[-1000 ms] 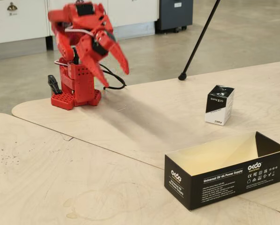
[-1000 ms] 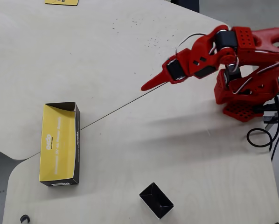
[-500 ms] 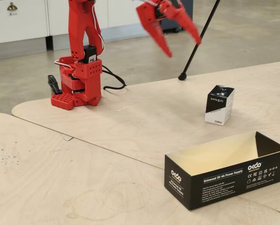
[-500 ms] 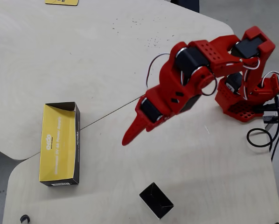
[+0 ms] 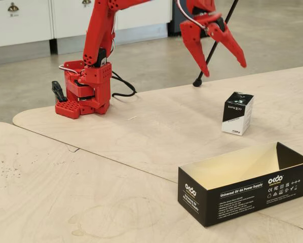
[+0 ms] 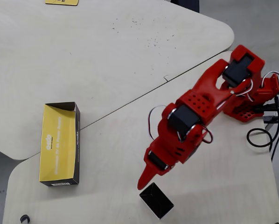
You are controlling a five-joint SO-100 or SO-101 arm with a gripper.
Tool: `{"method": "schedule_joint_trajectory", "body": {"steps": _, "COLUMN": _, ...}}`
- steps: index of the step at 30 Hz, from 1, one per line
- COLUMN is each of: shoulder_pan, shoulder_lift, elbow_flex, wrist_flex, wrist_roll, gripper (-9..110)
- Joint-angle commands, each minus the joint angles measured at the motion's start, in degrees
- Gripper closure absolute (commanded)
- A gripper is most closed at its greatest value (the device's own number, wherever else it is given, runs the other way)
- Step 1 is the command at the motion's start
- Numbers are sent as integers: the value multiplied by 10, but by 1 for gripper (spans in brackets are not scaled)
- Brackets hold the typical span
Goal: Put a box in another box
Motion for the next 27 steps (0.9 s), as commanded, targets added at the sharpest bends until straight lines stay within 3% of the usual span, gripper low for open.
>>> {"method": "schedule_joint_trajectory", "body": {"steps": 1, "shoulder_pan": -15, "shoulder_lift": -2, "elbow_flex": -27, "wrist_flex": -11, "wrist_roll": -8, "gripper": 55}}
{"method": "schedule_joint_trajectory", "body": {"steps": 16, "shoulder_pan": -52, "shoulder_lift": -138, "elbow_flex": -178, "wrist_flex": -8, "wrist_roll": 8, "gripper": 56}}
{"method": "schedule_joint_trajectory", "body": {"steps": 27, "shoulder_pan": -54, "shoulder_lift": -188, "elbow_flex": -195, "wrist_flex": -24, "wrist_roll": 31, "gripper": 56}}
